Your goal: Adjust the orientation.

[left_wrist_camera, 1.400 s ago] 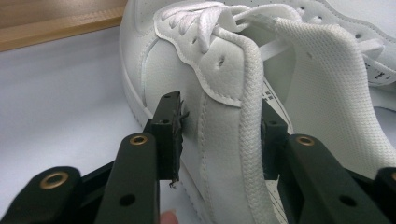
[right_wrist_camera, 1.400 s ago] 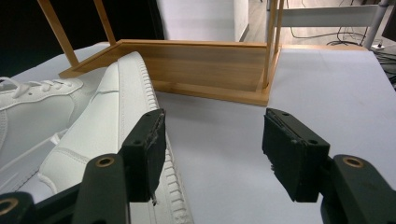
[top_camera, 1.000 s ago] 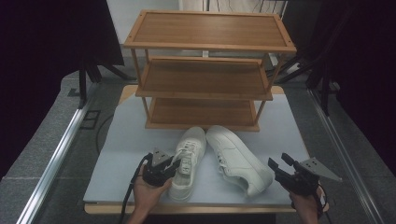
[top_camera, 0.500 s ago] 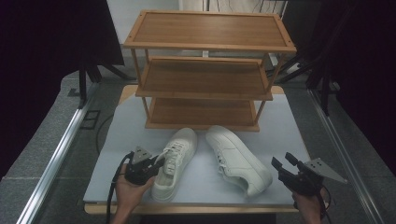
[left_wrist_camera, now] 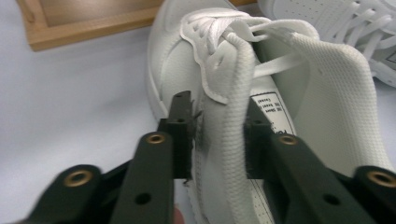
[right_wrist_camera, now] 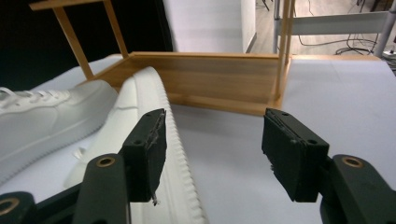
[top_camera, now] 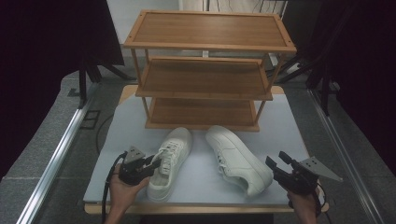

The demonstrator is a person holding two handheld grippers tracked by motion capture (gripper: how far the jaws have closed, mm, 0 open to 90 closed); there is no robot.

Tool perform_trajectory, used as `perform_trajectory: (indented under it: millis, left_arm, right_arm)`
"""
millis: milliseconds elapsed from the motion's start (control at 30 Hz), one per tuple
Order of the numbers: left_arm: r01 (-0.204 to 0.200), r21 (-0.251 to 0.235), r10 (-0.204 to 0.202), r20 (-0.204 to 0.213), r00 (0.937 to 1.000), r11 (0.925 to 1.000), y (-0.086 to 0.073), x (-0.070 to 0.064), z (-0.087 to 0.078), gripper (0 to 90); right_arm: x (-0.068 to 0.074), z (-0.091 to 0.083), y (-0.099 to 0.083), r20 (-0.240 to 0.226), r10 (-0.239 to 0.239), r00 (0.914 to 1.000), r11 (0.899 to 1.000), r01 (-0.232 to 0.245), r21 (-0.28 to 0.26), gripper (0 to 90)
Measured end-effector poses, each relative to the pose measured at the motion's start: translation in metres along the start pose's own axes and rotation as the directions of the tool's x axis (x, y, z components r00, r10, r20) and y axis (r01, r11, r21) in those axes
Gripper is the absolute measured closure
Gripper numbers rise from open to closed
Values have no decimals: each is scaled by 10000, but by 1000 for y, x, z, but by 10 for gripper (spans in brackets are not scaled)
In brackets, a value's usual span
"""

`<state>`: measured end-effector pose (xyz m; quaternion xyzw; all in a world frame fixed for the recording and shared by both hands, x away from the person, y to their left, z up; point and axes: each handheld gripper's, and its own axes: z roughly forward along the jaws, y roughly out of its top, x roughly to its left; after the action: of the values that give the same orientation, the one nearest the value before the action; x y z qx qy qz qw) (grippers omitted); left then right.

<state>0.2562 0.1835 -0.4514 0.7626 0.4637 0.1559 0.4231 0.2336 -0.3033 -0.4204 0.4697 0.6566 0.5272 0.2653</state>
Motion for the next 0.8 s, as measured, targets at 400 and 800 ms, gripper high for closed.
perform_trajectory:
  millis: [400,800]
  left_arm:
    - [533,-1697,-378,934,9949,9841,15,-8,-32,442]
    - [942,-1568,-766,1147,9904,9831,15,-4,-33,398]
  right_arm:
    - [46,1,10,-1280,-1046,9862,9921,1125,558,553]
    - [75,13,2,-2044,-2171,9545,9548,2512,1591,666]
